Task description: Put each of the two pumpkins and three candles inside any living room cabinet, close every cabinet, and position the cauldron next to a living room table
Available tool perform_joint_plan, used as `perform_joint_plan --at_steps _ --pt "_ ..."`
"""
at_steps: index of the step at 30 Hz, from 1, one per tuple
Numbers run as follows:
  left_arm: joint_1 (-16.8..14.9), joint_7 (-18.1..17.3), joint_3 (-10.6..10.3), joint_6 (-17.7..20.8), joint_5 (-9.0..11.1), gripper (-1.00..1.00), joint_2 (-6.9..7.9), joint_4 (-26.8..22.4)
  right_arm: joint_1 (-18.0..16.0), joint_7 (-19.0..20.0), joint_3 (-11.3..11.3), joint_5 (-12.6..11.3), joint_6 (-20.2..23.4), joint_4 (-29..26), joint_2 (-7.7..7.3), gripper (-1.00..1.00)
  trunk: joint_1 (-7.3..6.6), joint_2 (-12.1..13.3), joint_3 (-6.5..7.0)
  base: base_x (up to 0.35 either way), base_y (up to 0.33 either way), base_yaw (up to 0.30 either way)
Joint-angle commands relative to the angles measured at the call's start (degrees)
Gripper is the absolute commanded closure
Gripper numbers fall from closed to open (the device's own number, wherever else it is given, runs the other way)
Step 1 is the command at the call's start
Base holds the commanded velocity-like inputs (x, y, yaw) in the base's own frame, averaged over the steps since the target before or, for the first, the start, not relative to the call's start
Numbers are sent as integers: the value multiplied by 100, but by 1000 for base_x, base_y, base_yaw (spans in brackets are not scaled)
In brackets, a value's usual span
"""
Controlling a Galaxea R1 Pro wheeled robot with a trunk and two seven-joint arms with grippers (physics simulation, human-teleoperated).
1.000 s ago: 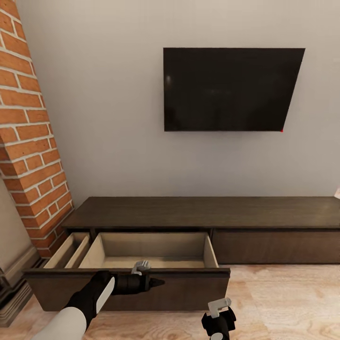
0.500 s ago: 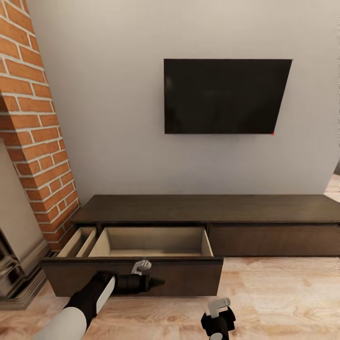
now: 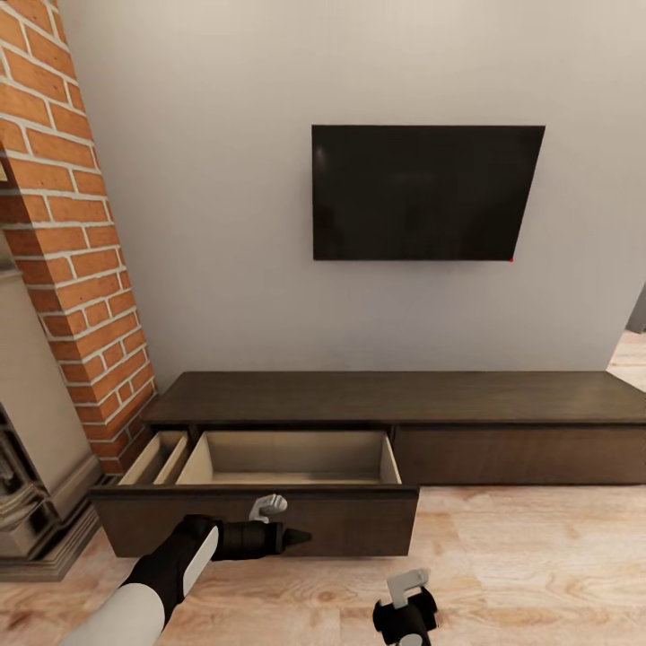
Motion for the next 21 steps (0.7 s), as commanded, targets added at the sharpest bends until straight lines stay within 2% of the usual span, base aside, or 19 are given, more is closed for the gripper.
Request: perform_joint_plan --at_steps 1,3,6,9,11,13,15,16,18,21 --pt "-2 85 -22 47 59 -100 2 -4 -2 78 42 -62 -24 -3 -3 -100 -24 39 12 -2 0 0" --pt "-2 602 -21 -108 64 -100 -54 29 2 432 40 -63 -20 5 -11 -100 -67 119 48 -1 0 0" --pt "-2 1165 -22 -519 73 -100 -152 218 29 587 39 -63 -18 12 -17 -100 -133 239 102 0 0 0" --pt "-2 1365 -22 -699 73 -100 -328 389 163 648 39 -57 -27 5 -10 -100 -199 360 156 0 0 0" --pt "-2 1402 -21 -812 67 -100 -404 724 197 660 39 -55 -34 0 -7 -100 -243 440 192 0 0 0" --pt "-2 1437 -21 -1173 65 -100 -444 1173 214 667 28 -56 -39 10 -20 -100 -287 520 228 0 0 0" --pt "-2 1570 -18 -1855 70 -100 -469 1808 225 671 14 -74 -70 26 -94 -100 -331 600 264 0 0 0" --pt "-2 1621 -16 -2004 71 -100 -473 1959 227 671 12 -88 -92 26 -123 -100 -353 641 282 0 0 0" --pt "-2 1863 -10 -2474 79 -100 -465 2445 230 668 -25 -220 -224 10 -202 -100 -397 721 318 0 0 0" --pt "19 2071 -6 -2793 91 -100 -412 2660 231 666 -180 -472 -307 -3 -228 -100 -463 841 372 0 0 0"
